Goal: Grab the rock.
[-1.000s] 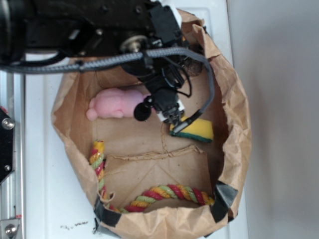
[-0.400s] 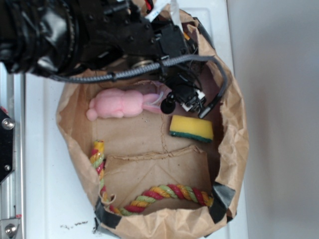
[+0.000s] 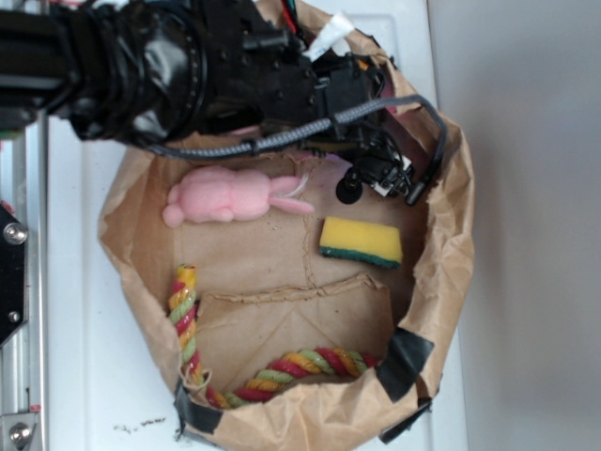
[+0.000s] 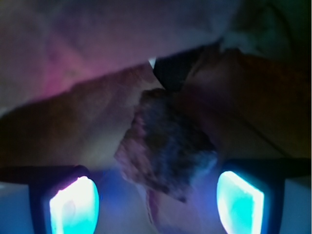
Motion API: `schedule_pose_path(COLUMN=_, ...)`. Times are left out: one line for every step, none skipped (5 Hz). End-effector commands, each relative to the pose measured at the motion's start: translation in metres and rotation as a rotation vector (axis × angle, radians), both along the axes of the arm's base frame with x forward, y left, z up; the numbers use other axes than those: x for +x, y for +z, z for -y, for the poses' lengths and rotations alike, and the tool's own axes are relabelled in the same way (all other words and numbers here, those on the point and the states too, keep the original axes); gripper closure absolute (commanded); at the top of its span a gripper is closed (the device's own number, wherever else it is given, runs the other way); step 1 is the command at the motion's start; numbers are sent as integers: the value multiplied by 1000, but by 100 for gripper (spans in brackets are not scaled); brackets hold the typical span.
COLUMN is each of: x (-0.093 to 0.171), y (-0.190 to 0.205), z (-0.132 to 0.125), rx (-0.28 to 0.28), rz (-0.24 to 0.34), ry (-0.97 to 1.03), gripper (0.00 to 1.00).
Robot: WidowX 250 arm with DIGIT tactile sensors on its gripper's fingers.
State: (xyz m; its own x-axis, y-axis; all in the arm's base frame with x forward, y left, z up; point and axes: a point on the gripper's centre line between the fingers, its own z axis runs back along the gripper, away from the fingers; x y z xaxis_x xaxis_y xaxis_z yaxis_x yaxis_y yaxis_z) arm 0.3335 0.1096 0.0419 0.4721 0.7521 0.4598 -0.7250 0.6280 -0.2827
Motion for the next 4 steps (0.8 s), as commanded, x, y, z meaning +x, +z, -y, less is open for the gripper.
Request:
schedule_pose_path(x=10, y=15, z=-31, rx=51, rz=122, ry=110, gripper=0)
schedule_pose_path(x=18, y=9, z=-37, rx=93, rz=111, ry=109, gripper=0)
schedule_pose_path(x=22, y=3, z=-42, rx=121, rz=77, ry=111, gripper=0)
schedule_pose_path(x=23, y=3, z=-40, rx=123, rz=91, ry=98, gripper=100)
